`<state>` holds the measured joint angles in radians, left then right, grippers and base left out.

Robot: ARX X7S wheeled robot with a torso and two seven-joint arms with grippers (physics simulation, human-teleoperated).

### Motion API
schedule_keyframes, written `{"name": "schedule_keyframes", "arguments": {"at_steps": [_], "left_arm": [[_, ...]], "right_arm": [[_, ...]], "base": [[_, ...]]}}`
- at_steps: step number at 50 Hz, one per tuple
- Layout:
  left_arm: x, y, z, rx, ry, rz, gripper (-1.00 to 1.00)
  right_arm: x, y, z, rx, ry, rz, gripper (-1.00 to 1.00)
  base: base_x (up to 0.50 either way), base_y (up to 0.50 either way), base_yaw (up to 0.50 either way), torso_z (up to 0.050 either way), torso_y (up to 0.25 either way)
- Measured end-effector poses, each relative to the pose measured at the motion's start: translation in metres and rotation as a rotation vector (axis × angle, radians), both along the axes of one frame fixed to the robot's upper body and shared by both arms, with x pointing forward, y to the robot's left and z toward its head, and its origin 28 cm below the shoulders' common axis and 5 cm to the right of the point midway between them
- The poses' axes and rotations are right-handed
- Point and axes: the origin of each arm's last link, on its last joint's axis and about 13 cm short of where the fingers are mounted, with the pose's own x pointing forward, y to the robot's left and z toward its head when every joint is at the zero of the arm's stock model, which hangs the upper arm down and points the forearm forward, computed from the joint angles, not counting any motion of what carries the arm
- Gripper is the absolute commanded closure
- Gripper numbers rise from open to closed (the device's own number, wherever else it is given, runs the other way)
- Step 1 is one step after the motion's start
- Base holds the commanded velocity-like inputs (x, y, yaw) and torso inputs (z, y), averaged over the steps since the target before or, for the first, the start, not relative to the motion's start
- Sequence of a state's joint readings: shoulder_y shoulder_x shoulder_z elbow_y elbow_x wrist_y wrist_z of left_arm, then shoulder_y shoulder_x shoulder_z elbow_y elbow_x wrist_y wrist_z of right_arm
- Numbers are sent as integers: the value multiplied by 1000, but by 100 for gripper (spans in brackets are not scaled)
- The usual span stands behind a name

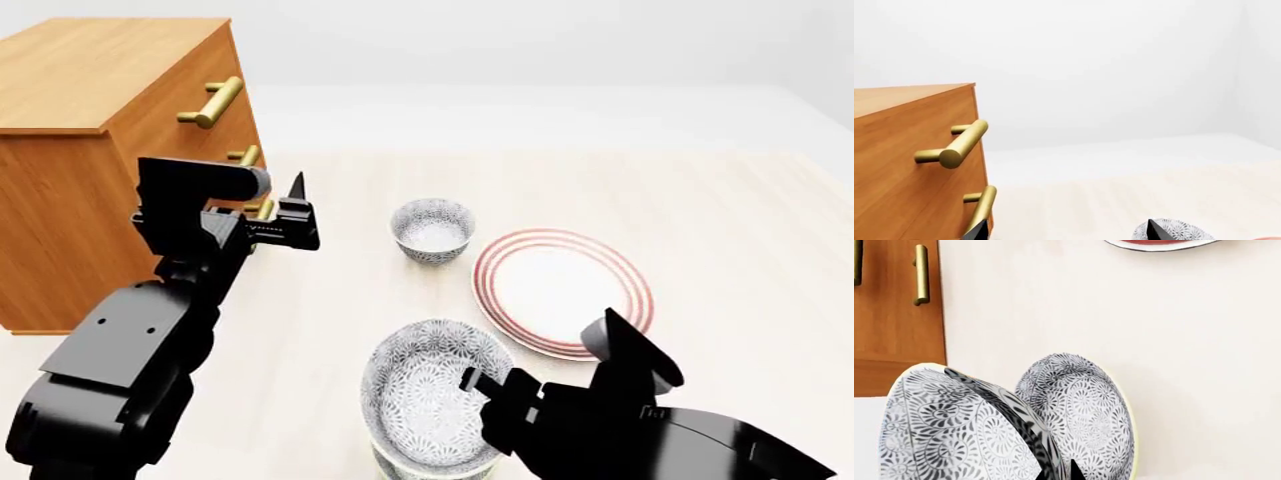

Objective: Stack the bowl in the middle on the bowl at the back.

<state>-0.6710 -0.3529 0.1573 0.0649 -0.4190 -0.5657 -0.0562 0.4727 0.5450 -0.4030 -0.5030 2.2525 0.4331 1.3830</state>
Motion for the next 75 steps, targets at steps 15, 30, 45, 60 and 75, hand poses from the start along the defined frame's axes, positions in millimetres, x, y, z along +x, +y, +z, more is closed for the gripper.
{"name": "schedule_keyframes", "arguments": {"at_steps": [15, 30, 45, 60, 75], "left_arm": [[1, 1, -1, 1, 3, 6, -100], [2, 2, -3, 3, 6, 11, -100], [3, 4, -5, 6, 11, 16, -100], [4, 5, -7, 9, 16, 20, -100], [4, 5, -8, 10, 18, 22, -100]], "right_arm": [[5, 1, -5, -4, 7, 2, 100], [10, 1, -9, -9, 7, 3, 100], [15, 2, -12, -25, 10, -5, 100], [20, 3, -17, -34, 24, -4, 100], [21, 5, -20, -37, 40, 0, 100]], "base": [[0, 0, 0, 0, 0], [0, 0, 0, 0, 1], [0, 0, 0, 0, 0], [0, 0, 0, 0, 0], [0, 0, 0, 0, 1]]}}
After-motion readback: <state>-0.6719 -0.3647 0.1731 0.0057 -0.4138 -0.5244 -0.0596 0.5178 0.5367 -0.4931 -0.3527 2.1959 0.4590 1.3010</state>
